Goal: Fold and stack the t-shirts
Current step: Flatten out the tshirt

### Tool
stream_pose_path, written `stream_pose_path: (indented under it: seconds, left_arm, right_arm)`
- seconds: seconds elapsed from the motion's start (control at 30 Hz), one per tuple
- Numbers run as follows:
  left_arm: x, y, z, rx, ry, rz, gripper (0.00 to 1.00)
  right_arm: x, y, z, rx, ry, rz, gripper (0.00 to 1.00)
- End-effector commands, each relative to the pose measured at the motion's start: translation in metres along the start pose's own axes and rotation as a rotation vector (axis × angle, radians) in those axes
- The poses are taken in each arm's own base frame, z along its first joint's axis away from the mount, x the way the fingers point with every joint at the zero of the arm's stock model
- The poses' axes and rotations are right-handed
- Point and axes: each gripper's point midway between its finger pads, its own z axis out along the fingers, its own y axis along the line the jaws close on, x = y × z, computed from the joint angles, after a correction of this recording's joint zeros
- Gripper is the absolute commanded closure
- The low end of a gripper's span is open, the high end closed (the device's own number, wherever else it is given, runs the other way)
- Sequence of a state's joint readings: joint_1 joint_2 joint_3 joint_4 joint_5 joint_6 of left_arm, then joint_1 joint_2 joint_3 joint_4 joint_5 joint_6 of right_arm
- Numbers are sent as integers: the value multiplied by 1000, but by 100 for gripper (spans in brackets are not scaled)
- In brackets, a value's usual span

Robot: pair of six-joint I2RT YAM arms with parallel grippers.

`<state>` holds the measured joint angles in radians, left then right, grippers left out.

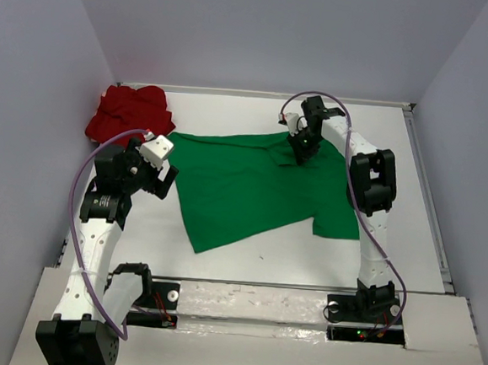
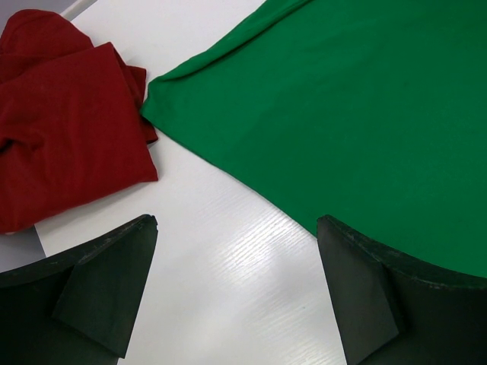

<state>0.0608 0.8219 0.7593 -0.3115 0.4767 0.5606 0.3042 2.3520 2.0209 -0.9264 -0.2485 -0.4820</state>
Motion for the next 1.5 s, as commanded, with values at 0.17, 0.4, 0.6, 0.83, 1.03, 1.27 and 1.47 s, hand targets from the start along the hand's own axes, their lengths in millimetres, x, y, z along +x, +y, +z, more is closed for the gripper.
stream_pose_path:
  seconds: [0.17,0.4,0.6,0.83,1.03,1.27,1.47]
  left_arm:
    - [-3,0,1,8,-23,5,1]
    - [-6,-1,-1,10,-31,9,1]
    - [-11,0,-3,11,-40,10,1]
    - [-14,-1,-5,15,-49,13,1]
    - [-18,-1,-6,18,-55,15,1]
    - [-20,-1,-7,22,-57,13,1]
    - [-21,-2,-7,24,-60,18,1]
  right_arm:
    - [-2,-4,6,22,4,-14,100]
    - [-5,-5,-7,39,-6,-20,100]
    - [-14,-6,-25,63,-32,-24,100]
    - [-29,-6,-57,98,-87,-40,100]
    - [-34,-8,-72,126,-97,-50,100]
    - [-33,-3,-78,110,-96,-52,100]
    - [-26,-3,-70,102,-68,-50,100]
